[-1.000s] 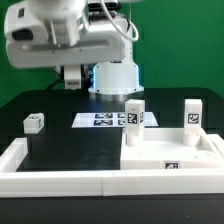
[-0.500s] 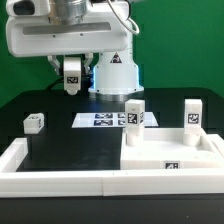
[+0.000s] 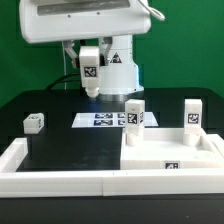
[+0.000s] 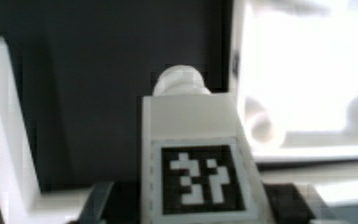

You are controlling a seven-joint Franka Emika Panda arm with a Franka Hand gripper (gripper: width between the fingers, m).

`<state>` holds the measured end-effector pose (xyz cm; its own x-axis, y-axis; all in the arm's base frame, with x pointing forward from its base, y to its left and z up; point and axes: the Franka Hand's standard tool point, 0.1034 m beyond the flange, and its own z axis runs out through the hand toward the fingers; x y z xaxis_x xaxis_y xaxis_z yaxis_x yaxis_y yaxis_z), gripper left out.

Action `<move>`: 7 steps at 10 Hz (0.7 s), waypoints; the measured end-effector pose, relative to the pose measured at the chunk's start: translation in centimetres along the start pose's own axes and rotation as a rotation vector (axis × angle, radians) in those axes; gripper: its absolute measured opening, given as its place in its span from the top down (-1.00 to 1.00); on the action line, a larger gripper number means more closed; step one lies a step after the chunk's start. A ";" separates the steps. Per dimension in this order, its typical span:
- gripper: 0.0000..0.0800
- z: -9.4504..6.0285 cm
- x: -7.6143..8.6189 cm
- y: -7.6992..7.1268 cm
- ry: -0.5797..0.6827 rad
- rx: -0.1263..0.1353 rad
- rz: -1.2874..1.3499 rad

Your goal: Assemble square table

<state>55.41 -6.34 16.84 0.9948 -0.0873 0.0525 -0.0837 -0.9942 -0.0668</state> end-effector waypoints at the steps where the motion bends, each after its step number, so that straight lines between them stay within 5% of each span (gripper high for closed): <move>1: 0.27 0.4 0.8 -0.8 0.050 -0.010 0.019; 3: 0.27 0.8 1.3 -1.1 0.152 -0.034 0.012; 6: 0.27 1.2 1.1 -1.4 0.139 -0.028 0.028; 7: 0.27 1.9 1.0 -2.8 0.137 -0.016 0.050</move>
Offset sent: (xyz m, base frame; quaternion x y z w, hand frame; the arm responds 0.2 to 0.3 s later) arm 0.0000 0.0000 0.0000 0.0000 0.0000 0.0000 1.0000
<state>56.78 -3.58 15.21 0.9722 -0.1434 0.1851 -0.1351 -0.9892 -0.0564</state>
